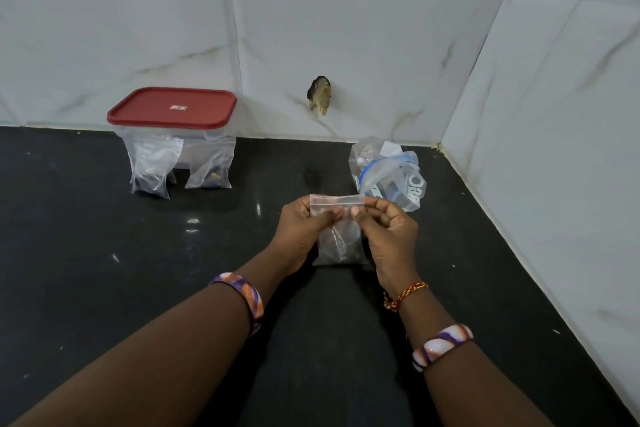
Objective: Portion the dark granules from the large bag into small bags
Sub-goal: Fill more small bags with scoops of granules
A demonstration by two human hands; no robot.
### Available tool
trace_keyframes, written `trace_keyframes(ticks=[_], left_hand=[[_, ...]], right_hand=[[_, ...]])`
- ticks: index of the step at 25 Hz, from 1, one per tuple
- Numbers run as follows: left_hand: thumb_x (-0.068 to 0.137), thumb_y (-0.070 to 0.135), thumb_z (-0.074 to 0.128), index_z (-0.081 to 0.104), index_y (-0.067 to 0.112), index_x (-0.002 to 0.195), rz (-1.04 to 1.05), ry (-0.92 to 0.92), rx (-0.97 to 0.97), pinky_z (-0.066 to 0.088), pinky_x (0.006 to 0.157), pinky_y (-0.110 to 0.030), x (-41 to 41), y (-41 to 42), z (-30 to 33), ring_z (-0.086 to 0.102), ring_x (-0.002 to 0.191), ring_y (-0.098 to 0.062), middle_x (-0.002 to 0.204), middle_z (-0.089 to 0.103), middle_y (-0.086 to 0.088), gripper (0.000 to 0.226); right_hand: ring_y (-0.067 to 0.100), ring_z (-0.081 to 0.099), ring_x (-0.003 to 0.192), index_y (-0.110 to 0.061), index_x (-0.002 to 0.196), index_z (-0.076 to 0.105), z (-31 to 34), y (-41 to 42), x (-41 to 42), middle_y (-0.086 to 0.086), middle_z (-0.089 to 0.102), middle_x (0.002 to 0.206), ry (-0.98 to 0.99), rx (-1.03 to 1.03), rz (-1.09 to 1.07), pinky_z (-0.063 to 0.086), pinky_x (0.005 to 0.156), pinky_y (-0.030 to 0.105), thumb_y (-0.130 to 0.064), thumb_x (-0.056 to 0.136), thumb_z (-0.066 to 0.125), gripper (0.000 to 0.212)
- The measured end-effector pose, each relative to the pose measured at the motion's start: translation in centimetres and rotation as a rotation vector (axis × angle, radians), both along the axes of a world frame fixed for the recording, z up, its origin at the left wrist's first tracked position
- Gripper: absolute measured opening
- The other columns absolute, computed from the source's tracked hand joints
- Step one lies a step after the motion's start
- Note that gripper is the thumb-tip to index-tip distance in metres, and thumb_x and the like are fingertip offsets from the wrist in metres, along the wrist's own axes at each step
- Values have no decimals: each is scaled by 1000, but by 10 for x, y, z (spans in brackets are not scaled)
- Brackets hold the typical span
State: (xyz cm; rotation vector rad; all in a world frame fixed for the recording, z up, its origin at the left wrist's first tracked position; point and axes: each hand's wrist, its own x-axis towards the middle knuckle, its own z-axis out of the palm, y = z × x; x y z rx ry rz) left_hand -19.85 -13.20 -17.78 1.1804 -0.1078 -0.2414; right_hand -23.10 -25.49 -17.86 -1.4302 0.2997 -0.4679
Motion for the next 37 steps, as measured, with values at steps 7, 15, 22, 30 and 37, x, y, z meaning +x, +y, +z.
trace_keyframes(ticks=[7, 15, 22, 30, 37], left_hand=[[84, -3, 59, 66, 6, 84, -46, -33, 51, 58, 69, -25, -1, 3, 1, 69, 67, -10, 71, 72, -1, 11], [85, -1, 59, 67, 6, 83, -13, -11, 65, 59, 66, -24, -1, 1, 0, 70, 67, -10, 70, 73, -1, 12], [92, 5, 50, 66, -5, 101, -81, 94, 9, 58, 78, -34, 5, 3, -4, 70, 78, -20, 87, 71, -15, 21], [88, 2, 55, 69, -1, 92, -163, 5, 43, 59, 70, -25, 4, 7, -2, 72, 73, -14, 76, 75, -5, 15], [83, 0, 62, 70, 2, 80, -64, -17, 128, 57, 63, -23, 1, 2, -1, 69, 62, -11, 66, 73, -3, 9]], right_hand=[[-3, 65, 64, -12, 77, 71, 2, -1, -4, -8, 70, 66, -62, -71, 66, 51, 62, 11, 0, 77, 71, 12], [-1, 65, 69, -15, 78, 70, -2, -2, -2, -2, 69, 75, -24, -107, 61, 52, 64, 14, -5, 81, 68, 10], [12, 65, 78, -17, 74, 71, -2, -3, -1, 0, 69, 77, -11, -51, 0, 56, 74, 25, -7, 82, 66, 14], [9, 67, 70, -8, 83, 71, -1, -2, -4, 6, 70, 75, -15, -97, 103, 56, 65, 23, -4, 78, 70, 6], [26, 66, 79, -6, 84, 71, -5, -3, -2, 21, 70, 82, 9, -135, 109, 58, 75, 39, -6, 81, 69, 4]])
